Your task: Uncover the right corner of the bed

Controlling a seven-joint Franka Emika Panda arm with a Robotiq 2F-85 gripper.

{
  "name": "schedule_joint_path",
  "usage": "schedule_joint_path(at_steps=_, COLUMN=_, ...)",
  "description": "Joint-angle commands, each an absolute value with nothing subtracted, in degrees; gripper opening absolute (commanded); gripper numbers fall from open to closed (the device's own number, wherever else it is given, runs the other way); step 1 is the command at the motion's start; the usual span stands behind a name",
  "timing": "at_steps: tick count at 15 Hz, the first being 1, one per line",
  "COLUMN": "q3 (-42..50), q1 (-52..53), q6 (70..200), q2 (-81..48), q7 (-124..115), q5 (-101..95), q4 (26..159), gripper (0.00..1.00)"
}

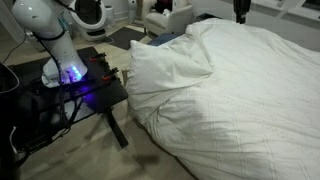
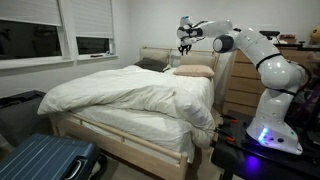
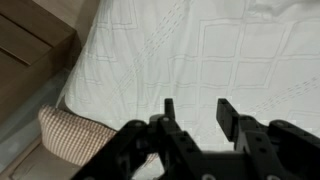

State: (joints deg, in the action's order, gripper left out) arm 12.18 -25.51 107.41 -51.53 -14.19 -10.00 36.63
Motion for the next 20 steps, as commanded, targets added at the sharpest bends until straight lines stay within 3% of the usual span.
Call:
schedule_joint_path(at_steps=1, q3=9.0, q1=-25.2, q6=99.1, q2=-49.5, q7=-4.6, q5=-7.2, q4=34.5, gripper=0.8)
schedule_joint_path(at_steps=4, q3=6.5, q1=-23.5, q6=93.7, q2=-46.4, q7=1.3, q5=-7.0, q4=37.1, gripper=0.99)
schedule_joint_path(at_steps=10, q3=0.9, q1=-21.6, q6=86.2, q2=-40.6, q7=11.2, q5=-6.9, q4=45.8, gripper=1.0)
schedule_joint_path(at_steps=20, q3=-3.1, q1=-21.0, q6=74.6, q2=-27.9, q7=26.9, q5=-9.3, q4=71.8, gripper=1.0)
